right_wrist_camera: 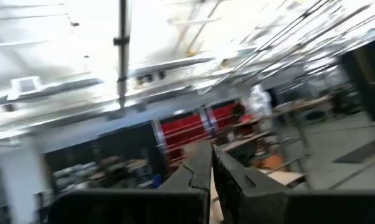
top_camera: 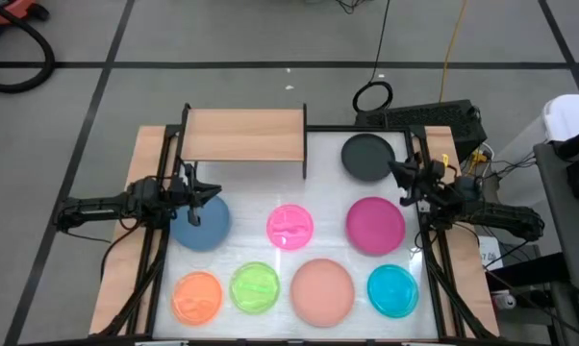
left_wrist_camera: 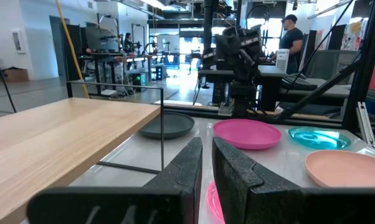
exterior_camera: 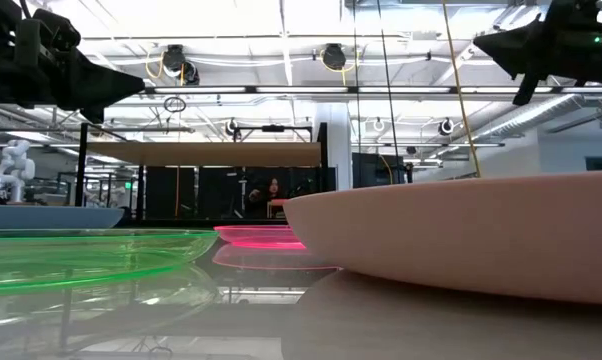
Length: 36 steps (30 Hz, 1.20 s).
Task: Place and stack plates onto a shelf
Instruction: Put the black plate on the shelf
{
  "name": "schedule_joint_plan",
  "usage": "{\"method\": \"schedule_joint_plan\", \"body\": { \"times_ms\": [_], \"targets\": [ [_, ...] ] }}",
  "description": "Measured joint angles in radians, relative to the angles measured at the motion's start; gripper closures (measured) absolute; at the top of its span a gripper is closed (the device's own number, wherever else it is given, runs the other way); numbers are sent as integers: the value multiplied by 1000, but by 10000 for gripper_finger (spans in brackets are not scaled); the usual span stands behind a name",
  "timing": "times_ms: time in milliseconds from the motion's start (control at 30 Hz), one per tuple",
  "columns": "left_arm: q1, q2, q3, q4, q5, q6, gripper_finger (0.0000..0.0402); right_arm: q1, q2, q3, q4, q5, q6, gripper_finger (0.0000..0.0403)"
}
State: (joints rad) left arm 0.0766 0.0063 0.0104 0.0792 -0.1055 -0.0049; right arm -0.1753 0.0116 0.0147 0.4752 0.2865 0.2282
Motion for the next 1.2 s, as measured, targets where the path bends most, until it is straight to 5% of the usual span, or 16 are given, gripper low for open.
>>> {"method": "schedule_joint_plan", "body": {
  "times_ms": [367, 600, 900, 1033, 1200],
  "targets": [
    [0, 0, 0, 0, 0, 0, 360, 0, 3, 0, 95, 62, -162, 401],
    [0, 0, 0, 0, 0, 0, 360, -11, 69, 0, 145, 262, -226, 401],
    [0, 0, 0, 0, 0, 0, 360, -21, 361, 147, 173, 152, -223, 347],
    [0, 0, 0, 0, 0, 0, 360, -21, 502, 274, 49, 153, -282, 300],
    [0, 0, 0, 0, 0, 0, 360, -21, 648, 499, -325, 128, -288, 253]
  ]
}}
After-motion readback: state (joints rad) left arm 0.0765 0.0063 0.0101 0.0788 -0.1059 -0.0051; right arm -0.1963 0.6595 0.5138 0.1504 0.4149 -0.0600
